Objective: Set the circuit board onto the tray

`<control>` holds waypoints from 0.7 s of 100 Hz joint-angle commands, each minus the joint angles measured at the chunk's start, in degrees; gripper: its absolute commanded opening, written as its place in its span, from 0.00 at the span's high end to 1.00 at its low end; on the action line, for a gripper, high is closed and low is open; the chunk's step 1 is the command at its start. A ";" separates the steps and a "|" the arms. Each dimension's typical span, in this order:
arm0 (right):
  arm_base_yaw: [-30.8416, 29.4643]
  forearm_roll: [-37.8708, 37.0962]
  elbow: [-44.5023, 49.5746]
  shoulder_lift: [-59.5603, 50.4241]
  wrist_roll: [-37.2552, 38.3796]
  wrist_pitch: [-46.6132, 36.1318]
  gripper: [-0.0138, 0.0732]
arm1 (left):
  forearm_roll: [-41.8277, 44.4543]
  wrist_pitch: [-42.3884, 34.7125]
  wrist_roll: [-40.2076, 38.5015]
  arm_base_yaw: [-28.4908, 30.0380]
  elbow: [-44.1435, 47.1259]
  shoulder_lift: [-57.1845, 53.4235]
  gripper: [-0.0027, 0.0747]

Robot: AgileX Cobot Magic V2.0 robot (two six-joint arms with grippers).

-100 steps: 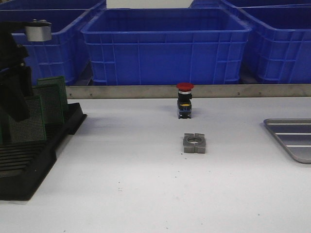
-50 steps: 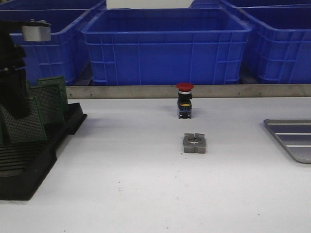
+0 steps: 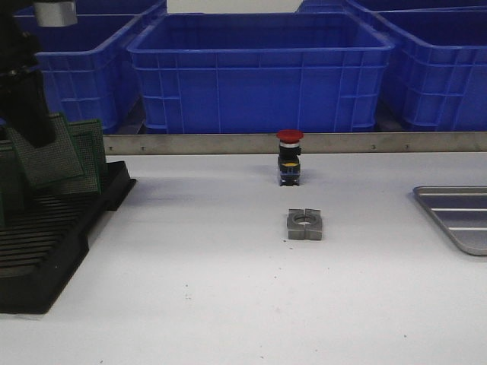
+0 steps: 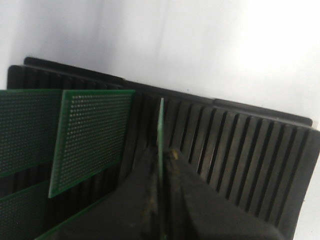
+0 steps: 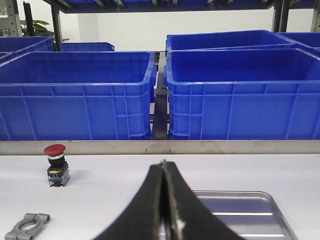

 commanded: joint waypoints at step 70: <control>-0.42 -0.53 0.25 -0.92 -0.20 -7.84 0.92 | -17.27 2.93 -7.28 -19.62 -1.75 -10.71 0.98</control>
